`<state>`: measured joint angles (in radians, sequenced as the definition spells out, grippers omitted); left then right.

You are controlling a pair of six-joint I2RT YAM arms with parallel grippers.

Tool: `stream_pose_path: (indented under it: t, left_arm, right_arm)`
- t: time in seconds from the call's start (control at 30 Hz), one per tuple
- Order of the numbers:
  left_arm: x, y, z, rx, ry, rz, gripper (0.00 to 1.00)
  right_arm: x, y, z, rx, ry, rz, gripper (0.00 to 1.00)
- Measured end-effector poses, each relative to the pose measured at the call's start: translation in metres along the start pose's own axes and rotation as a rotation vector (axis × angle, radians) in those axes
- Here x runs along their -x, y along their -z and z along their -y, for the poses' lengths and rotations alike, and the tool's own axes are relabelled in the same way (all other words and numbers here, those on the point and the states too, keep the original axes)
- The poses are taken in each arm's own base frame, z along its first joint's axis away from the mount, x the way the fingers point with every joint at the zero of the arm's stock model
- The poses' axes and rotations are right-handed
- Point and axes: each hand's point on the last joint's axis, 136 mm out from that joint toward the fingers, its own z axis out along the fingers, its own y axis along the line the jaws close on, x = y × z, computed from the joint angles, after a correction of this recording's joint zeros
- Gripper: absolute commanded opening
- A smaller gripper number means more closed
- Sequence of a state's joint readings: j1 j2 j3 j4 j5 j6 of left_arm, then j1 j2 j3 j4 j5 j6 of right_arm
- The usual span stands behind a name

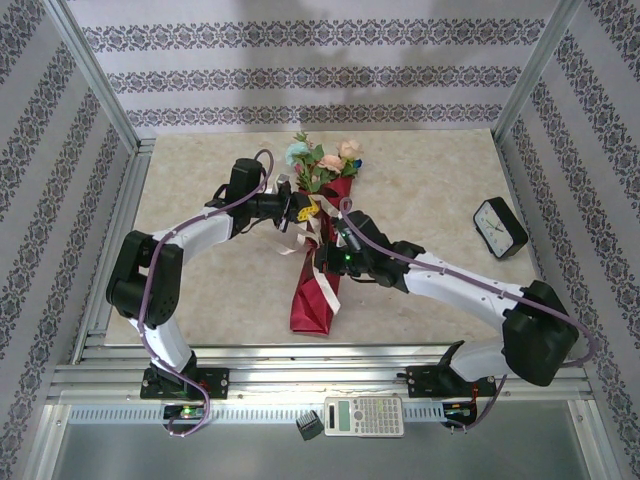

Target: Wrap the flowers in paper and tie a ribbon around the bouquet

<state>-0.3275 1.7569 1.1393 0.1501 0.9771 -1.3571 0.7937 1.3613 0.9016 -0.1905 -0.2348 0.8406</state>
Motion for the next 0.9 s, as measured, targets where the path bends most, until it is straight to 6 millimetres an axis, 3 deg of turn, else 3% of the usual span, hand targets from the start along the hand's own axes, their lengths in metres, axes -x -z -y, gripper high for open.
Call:
stream_pose_path:
  t: [0.17,0.33,0.6,0.7,0.9]
  left_arm:
    - [0.006,-0.002,-0.009,0.033,0.012,0.021,0.00]
    - [0.011,-0.005,-0.012,0.041,0.016,0.035,0.00]
    - [0.020,-0.008,-0.014,0.065,0.013,0.056,0.00]
    - [0.021,-0.008,-0.014,0.070,0.011,0.062,0.00]
    - [0.021,-0.008,-0.016,0.084,0.012,0.069,0.00]
  right_arm:
    - [-0.009,0.032,-0.020,0.085,0.048,-0.018,0.00]
    - [-0.009,0.067,-0.026,0.119,0.072,0.024,0.00]
    - [-0.003,0.062,-0.014,0.064,0.052,0.017,0.00]
    - [0.008,0.073,-0.027,0.093,0.061,0.051,0.00]
    - [0.026,0.119,-0.044,0.170,0.078,0.174,0.00]
